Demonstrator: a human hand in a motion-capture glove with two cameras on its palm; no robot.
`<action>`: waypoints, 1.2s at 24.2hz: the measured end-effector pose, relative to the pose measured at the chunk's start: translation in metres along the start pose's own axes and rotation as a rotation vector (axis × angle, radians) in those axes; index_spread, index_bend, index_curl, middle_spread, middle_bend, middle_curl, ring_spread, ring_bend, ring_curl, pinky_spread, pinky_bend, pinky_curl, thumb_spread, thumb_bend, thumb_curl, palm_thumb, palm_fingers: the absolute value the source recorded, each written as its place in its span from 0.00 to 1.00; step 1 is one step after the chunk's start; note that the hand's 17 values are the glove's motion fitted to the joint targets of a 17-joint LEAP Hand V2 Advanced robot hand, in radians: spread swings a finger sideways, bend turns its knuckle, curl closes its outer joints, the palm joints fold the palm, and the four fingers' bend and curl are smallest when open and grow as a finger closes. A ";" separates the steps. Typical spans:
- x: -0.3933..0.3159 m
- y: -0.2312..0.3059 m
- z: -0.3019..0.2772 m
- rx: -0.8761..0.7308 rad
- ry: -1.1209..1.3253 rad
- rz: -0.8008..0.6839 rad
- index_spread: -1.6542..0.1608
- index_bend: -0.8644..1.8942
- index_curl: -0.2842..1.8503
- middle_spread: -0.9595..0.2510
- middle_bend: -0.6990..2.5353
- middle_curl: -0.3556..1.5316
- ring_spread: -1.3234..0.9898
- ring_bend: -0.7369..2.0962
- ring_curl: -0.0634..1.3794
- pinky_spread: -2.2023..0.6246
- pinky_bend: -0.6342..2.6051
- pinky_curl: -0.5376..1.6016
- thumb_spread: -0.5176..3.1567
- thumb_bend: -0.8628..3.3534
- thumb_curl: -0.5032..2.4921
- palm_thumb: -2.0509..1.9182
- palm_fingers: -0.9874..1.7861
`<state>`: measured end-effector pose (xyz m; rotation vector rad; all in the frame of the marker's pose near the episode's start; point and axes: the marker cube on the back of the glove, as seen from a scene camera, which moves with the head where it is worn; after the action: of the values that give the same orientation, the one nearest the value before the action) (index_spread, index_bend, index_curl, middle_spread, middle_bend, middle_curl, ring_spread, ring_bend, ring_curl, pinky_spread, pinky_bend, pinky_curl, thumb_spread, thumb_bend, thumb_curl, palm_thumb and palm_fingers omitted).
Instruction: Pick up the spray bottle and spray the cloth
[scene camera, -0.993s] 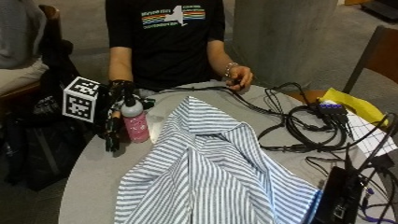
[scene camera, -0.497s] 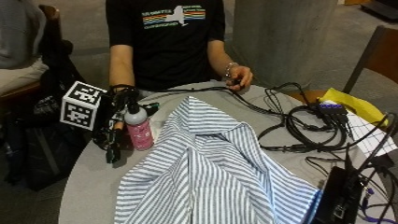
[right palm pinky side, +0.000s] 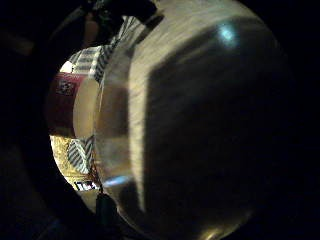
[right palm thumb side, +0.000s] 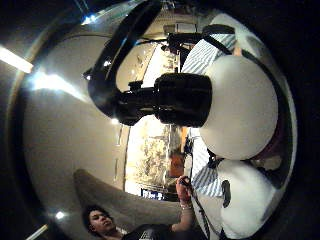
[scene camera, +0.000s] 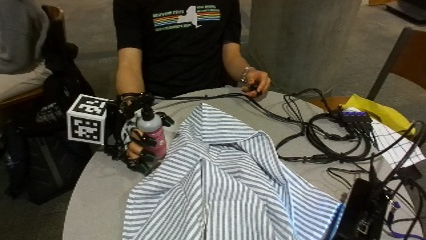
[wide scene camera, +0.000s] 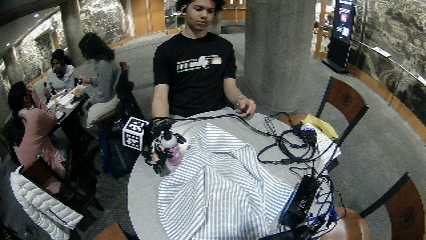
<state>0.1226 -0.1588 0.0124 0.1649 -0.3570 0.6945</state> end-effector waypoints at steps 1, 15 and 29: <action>-0.003 0.001 0.001 -0.022 -0.040 -0.005 0.78 0.53 0.31 0.87 0.31 0.37 0.64 0.34 0.22 0.87 0.32 0.39 0.36 0.21 0.32 0.76 0.58; -0.062 0.004 0.033 -0.356 -0.268 -0.044 0.82 0.34 0.28 0.77 0.34 0.42 0.56 0.47 0.34 0.77 0.36 0.42 0.29 0.20 0.36 0.78 0.77; -0.069 0.015 0.047 -0.437 -0.322 -0.058 0.82 0.35 0.27 0.75 0.33 0.44 0.54 0.49 0.36 0.73 0.38 0.44 0.25 0.20 0.38 0.77 0.76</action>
<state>0.0513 -0.2013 0.0301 -0.1309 -0.7995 0.5175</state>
